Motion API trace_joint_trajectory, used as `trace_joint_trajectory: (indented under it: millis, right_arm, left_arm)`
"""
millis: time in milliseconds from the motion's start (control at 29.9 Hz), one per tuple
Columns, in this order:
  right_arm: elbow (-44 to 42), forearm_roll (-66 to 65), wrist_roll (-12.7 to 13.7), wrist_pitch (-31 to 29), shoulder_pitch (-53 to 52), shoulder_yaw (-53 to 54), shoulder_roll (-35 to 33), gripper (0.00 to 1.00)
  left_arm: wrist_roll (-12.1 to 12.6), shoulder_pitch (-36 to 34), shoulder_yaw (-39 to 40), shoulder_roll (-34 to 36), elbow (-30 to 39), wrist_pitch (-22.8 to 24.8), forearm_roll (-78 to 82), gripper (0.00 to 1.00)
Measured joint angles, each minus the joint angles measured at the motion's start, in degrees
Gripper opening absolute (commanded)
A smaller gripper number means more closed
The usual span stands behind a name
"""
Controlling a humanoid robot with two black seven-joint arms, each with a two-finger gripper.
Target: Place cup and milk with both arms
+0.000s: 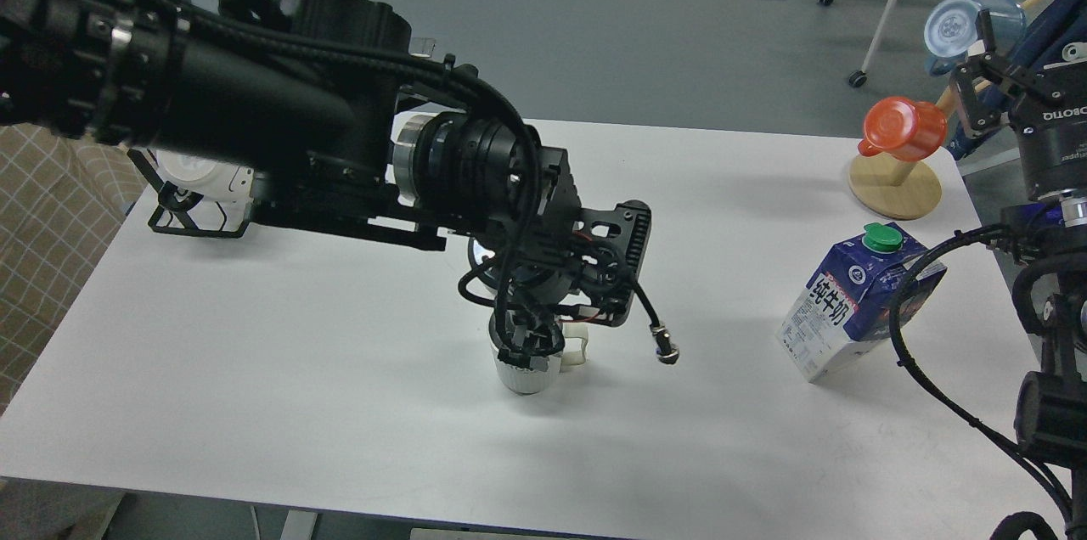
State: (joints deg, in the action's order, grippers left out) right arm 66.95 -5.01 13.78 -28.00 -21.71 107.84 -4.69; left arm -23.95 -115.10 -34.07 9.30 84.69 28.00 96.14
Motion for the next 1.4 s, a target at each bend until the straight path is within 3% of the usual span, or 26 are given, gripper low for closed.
trace_joint_trajectory:
  millis: [200,434,768,902,1136,1403]
  right_arm:
    - [0.54,0.00,0.42,0.00,0.70,-0.10,-0.56,1.00]
    - [3.00,0.00,0.72,0.00,2.45,-0.09,-2.59,1.00]
    - [14.08,4.47,1.46,0.00,13.77,-0.07,-5.57,1.00]
    - [19.26,11.16,2.54,0.00,21.48,-0.12,-6.69,1.00]
    - [23.80,15.90,2.73,0.00,33.06,1.22,-6.75,1.00]
    - [23.28,23.31,2.74,0.00,45.34,0.15,-4.65,1.00]
  left_arm:
    - [0.04,-0.61,13.01,12.08,-10.82,0.00,-13.92,0.89]
    - [0.48,10.42,28.39,26.85,-24.78,0.01,-42.72,0.93]
    - [0.72,30.56,43.99,30.93,-42.59,-0.01,-72.47,0.96]
    - [1.13,38.93,50.94,30.78,-43.75,-0.02,-84.25,0.96]
    - [4.00,51.45,62.04,30.23,-42.41,-0.03,-95.47,0.96]
    - [4.25,57.71,65.71,31.51,-36.11,0.01,-96.10,0.96]
